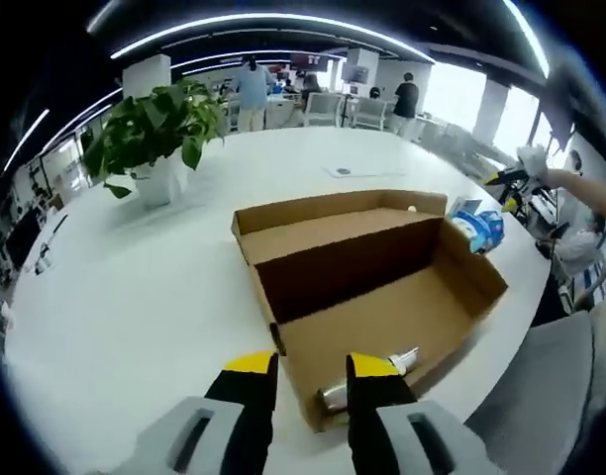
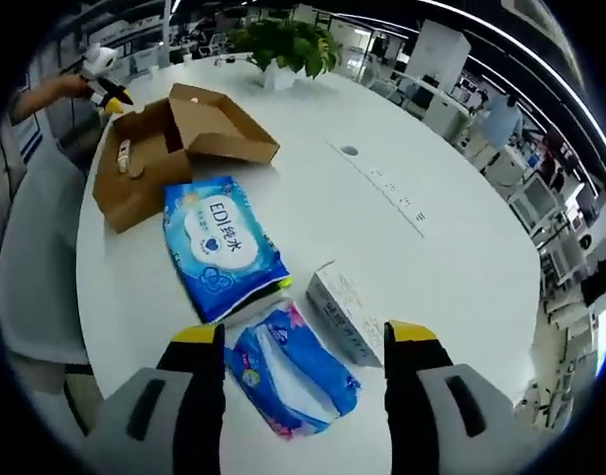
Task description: Operate the shoe box by opening the lid, removing the specified soft item, and placing it in the target area until the item is outside and the box remains undamaged.
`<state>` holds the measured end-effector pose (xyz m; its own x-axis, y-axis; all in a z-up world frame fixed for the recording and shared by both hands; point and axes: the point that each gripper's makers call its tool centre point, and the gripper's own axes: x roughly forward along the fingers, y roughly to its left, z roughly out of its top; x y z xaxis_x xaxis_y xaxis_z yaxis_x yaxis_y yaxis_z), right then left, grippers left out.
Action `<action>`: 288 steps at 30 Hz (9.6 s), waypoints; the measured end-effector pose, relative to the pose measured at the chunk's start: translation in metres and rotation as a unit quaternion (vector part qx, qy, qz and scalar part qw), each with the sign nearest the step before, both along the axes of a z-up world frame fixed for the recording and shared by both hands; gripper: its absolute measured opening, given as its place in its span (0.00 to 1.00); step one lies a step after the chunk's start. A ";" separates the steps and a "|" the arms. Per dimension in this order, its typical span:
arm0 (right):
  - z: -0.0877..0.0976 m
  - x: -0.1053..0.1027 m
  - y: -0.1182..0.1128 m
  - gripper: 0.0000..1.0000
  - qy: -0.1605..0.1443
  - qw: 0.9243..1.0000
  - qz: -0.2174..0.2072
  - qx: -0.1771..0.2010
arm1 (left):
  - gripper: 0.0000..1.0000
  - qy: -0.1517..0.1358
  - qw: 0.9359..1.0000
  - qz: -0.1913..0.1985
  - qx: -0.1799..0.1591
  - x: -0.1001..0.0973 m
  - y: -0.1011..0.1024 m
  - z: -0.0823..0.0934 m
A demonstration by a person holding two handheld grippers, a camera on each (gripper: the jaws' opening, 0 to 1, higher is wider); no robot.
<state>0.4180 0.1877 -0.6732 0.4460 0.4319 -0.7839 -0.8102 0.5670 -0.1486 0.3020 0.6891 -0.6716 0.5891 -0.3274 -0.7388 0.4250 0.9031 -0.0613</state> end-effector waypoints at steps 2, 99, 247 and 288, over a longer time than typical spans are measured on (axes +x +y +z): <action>0.004 -0.006 0.003 0.65 -0.005 1.000 -0.014 0.015 | 0.29 0.007 1.000 -0.026 0.006 -0.001 -0.004 0.001; 0.046 -0.171 0.065 0.89 -0.057 0.980 -0.126 0.146 | 0.19 0.144 0.852 -0.487 0.130 -0.017 -0.070 -0.100; 0.040 -0.162 0.276 0.18 0.140 0.910 -0.154 0.359 | 0.18 -0.102 0.949 -0.289 -0.066 -0.071 -0.212 0.009; 0.105 -0.148 0.260 0.16 0.044 0.949 0.130 0.283 | 0.37 -0.112 0.947 -0.276 -0.115 -0.056 -0.184 0.032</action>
